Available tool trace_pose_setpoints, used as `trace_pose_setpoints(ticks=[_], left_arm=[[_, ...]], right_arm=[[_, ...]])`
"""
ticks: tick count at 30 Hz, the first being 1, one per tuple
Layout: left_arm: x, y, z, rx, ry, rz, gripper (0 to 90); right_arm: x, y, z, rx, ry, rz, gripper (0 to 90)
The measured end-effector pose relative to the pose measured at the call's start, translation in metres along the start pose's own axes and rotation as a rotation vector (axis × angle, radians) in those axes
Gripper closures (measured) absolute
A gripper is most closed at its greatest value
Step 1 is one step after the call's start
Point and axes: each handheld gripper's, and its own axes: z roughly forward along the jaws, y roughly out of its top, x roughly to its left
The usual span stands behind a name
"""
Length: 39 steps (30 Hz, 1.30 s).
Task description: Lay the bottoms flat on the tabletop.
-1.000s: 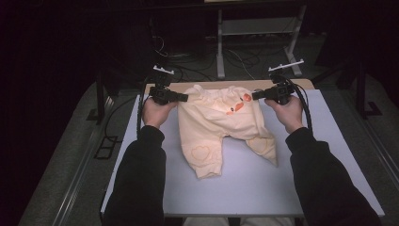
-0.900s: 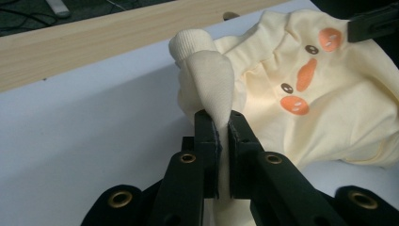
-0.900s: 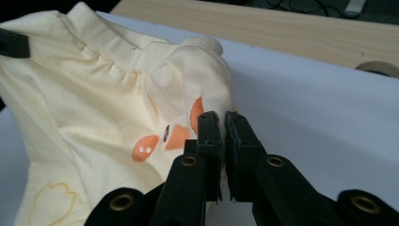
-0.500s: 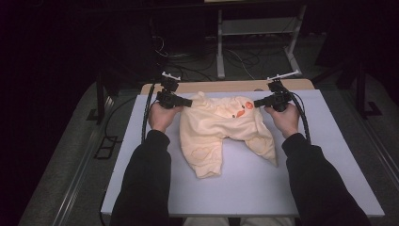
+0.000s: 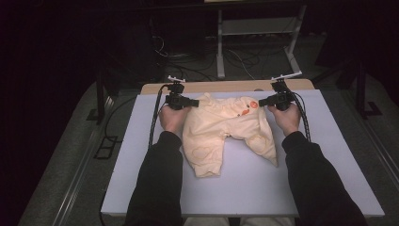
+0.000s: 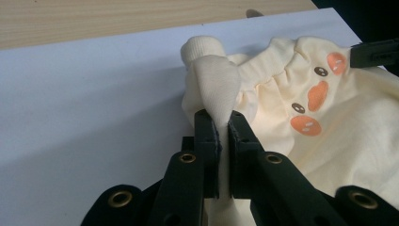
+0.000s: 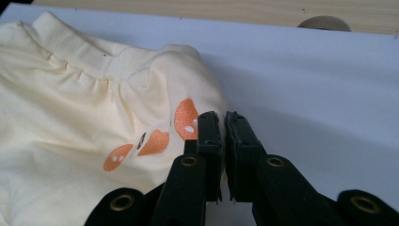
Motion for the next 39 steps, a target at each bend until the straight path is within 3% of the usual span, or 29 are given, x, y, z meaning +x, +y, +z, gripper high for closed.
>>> trace_pose_setpoints(ticks=[3,5,12,16,21,25,28,32,35,39], left_arm=[[-0.001,0.003,-0.001,-0.013,0.004,-0.001,83.2],[-0.001,0.005,-0.002,-0.03,0.016,0.004,83.2],[0.001,0.01,-0.002,-0.047,0.025,0.002,83.1],[0.001,0.009,0.0,-0.045,0.038,0.003,83.2],[-0.001,0.006,0.001,-0.046,0.048,0.015,82.1],[-0.001,0.001,-0.001,-0.076,0.044,-0.017,68.0],[-0.003,-0.005,-0.003,-0.085,0.053,-0.005,60.0],[-0.003,-0.007,-0.004,-0.082,-0.032,-0.044,52.8],[-0.011,-0.004,-0.009,-0.109,-0.041,0.001,44.6],[-0.022,-0.001,-0.018,-0.155,-0.048,0.045,30.4]], right_arm=[[-0.009,0.002,-0.002,-0.026,0.051,0.055,84.1],[-0.012,0.005,-0.004,-0.032,0.055,0.057,84.1],[-0.011,0.017,-0.005,-0.03,0.003,0.022,84.1],[-0.005,0.02,0.002,-0.013,-0.058,-0.015,84.1],[-0.004,0.019,0.009,-0.019,-0.093,-0.014,84.1],[-0.006,0.015,0.013,-0.006,-0.093,-0.017,82.8],[-0.007,0.013,0.013,-0.002,-0.088,-0.031,79.4],[-0.008,0.01,0.004,-0.047,-0.104,-0.064,68.4],[-0.01,0.011,-0.004,-0.079,-0.113,-0.068,59.2],[-0.01,0.012,-0.022,-0.131,-0.056,-0.057,42.3]])
